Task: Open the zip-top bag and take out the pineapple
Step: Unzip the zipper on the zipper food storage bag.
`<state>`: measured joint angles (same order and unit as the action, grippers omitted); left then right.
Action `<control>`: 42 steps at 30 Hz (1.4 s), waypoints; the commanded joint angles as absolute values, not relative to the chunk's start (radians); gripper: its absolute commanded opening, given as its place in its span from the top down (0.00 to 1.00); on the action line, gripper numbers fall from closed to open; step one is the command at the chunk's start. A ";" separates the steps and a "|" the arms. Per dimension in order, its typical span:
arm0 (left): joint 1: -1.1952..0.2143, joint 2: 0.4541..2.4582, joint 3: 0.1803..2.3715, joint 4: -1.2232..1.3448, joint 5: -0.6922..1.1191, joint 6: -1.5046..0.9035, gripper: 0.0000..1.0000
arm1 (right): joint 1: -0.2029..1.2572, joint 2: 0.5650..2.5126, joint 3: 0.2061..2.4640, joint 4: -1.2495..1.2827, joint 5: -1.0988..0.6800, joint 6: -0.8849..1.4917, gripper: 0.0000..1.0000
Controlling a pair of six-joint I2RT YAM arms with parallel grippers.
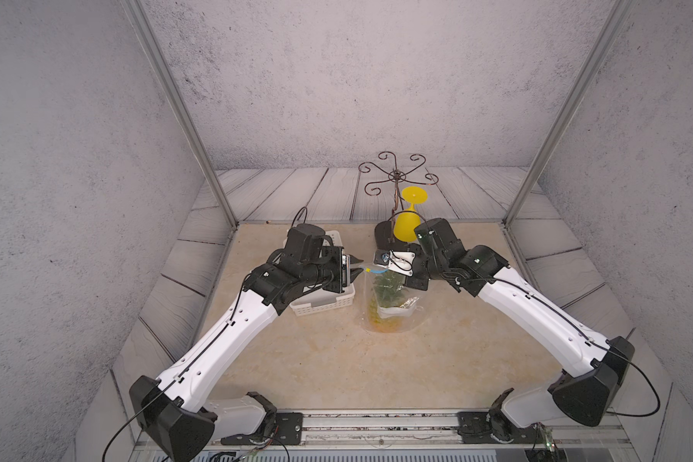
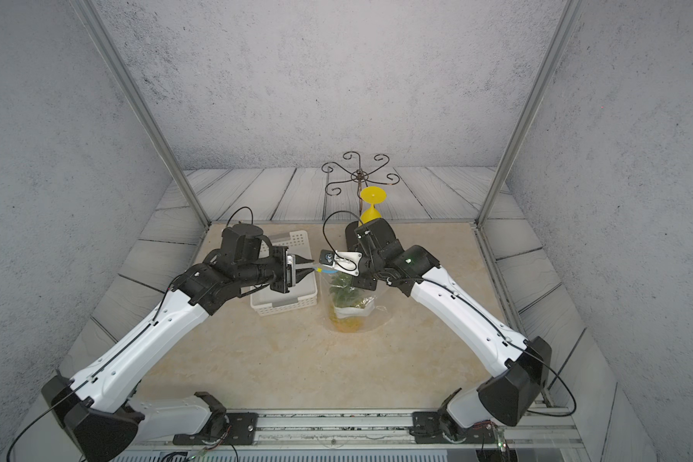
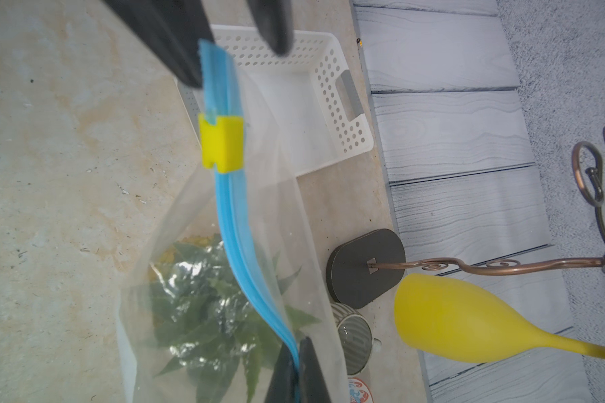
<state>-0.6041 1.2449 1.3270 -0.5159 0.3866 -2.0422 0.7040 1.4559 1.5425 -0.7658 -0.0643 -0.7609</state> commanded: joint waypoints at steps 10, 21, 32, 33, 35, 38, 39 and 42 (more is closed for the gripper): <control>-0.632 1.228 1.335 -0.626 0.348 -2.054 0.65 | 0.707 1.396 1.574 -0.784 -0.056 -0.697 1.00; -0.631 1.292 1.361 -0.560 0.329 -2.077 0.64 | 0.713 1.367 1.583 -0.797 -0.073 -0.687 1.00; -0.633 1.323 1.412 -0.584 0.325 -2.056 0.76 | 0.722 1.353 1.573 -0.805 -0.074 -0.685 1.00; -0.634 1.325 1.423 -0.599 0.325 -2.048 0.76 | 0.722 1.352 1.571 -0.805 -0.074 -0.685 1.00; -0.637 1.325 1.437 -0.622 0.321 -2.039 0.77 | 0.723 1.351 1.571 -0.803 -0.074 -0.683 1.00; -0.638 1.325 1.445 -0.639 0.325 -2.026 0.81 | 0.725 1.351 1.573 -0.795 -0.074 -0.680 1.00; -0.637 1.325 1.441 -0.641 0.326 -2.024 0.82 | 0.726 1.350 1.573 -0.792 -0.074 -0.680 1.00; -0.638 1.326 1.434 -0.645 0.327 -2.020 0.86 | 0.727 1.351 1.575 -0.789 -0.074 -0.679 1.00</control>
